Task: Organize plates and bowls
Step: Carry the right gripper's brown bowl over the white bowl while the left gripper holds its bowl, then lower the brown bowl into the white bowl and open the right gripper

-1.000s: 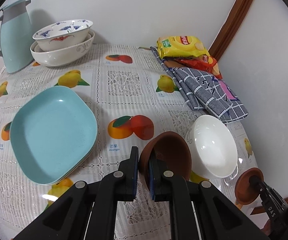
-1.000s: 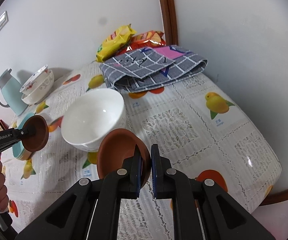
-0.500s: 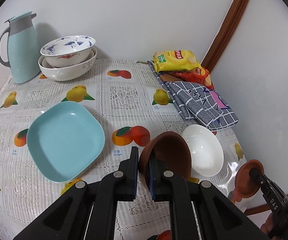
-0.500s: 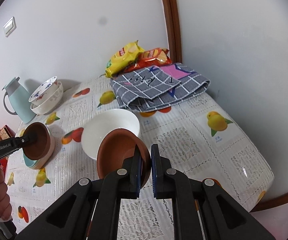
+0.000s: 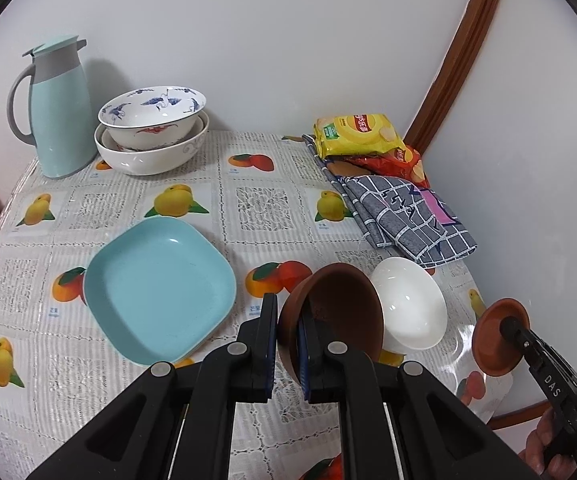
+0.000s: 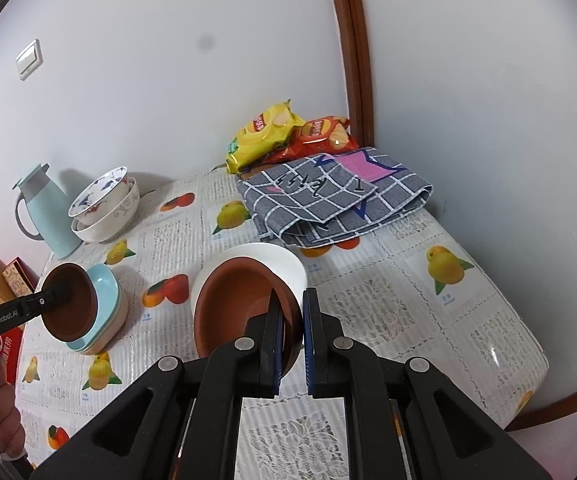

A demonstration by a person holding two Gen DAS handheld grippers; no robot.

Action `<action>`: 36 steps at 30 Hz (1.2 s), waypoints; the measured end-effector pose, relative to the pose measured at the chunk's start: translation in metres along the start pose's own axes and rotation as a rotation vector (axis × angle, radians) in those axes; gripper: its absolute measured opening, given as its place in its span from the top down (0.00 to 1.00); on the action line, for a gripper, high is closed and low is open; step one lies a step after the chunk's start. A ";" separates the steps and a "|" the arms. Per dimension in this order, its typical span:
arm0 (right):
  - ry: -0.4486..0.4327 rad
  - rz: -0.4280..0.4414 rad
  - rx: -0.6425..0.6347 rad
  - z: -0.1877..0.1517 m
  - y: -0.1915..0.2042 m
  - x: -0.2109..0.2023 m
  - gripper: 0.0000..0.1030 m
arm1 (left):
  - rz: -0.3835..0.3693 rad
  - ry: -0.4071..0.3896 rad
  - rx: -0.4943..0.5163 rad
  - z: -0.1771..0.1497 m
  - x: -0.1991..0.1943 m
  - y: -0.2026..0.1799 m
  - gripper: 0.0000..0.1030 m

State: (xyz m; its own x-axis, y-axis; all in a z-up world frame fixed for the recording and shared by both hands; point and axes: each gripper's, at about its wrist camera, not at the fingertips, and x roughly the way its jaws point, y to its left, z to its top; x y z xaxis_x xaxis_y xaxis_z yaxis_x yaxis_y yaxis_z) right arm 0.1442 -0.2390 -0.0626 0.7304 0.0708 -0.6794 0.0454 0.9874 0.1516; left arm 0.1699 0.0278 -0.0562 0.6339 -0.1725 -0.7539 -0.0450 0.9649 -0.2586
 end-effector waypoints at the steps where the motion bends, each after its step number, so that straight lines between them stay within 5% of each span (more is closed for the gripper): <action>1: 0.002 0.002 -0.003 0.000 0.002 0.001 0.91 | 0.002 -0.001 -0.002 0.001 0.000 0.002 0.91; 36: 0.186 -0.021 -0.070 0.004 0.026 0.134 0.91 | 0.028 0.065 -0.047 0.021 0.057 0.028 0.91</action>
State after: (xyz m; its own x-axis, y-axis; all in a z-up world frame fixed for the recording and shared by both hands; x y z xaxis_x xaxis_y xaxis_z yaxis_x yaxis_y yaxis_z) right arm 0.2458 -0.2043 -0.1471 0.5913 0.0688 -0.8035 0.0071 0.9959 0.0906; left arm 0.2212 0.0494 -0.0943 0.5807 -0.1599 -0.7982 -0.0989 0.9594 -0.2641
